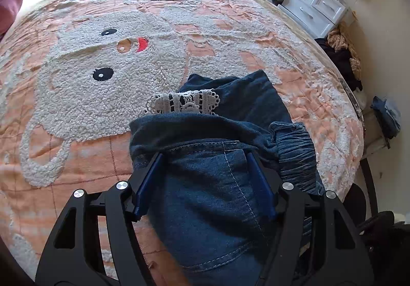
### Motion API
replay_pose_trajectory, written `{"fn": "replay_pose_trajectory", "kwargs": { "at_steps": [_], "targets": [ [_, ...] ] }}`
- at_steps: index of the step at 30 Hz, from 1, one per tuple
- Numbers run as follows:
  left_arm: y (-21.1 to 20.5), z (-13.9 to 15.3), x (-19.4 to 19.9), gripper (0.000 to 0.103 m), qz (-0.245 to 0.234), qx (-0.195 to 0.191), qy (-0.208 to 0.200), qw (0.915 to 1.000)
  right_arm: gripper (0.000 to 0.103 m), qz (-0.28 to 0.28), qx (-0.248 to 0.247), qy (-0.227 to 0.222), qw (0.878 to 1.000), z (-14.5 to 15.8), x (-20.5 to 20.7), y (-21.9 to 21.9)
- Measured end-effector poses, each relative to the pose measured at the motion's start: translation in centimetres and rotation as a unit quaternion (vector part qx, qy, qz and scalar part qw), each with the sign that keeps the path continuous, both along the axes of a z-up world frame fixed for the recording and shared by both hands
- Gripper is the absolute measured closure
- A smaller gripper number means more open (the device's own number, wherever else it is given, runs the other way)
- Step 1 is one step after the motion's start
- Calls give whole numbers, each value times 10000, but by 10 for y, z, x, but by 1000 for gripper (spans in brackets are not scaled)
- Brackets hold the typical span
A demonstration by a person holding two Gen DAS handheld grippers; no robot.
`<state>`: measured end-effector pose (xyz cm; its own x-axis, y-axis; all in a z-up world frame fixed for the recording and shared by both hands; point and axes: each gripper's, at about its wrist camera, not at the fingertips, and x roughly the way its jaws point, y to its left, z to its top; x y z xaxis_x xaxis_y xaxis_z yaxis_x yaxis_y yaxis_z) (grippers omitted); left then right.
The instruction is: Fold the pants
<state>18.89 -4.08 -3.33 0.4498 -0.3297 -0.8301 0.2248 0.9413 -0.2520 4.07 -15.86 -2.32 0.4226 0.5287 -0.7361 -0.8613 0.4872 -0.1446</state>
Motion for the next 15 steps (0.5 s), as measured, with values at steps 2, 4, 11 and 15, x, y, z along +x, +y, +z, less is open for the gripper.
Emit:
{"fn": "replay_pose_trajectory", "kwargs": {
  "at_steps": [2,4,11,15],
  "targets": [
    [0,0,-1,45,30,26,-25,10000,100,-111,168,65,9998,-4,4,-1],
    [-1,0,-2,45,30,66,-52,10000,100,-249,351,142,9990,-7,7,-3],
    [-3,0,-3,44,48,135,-132,9998,95,-493,626,241,9965,-5,4,-5],
    [-4,0,-5,43,54,158,-179,9997,87,-604,866,323,9939,4,4,-7]
  ]
}}
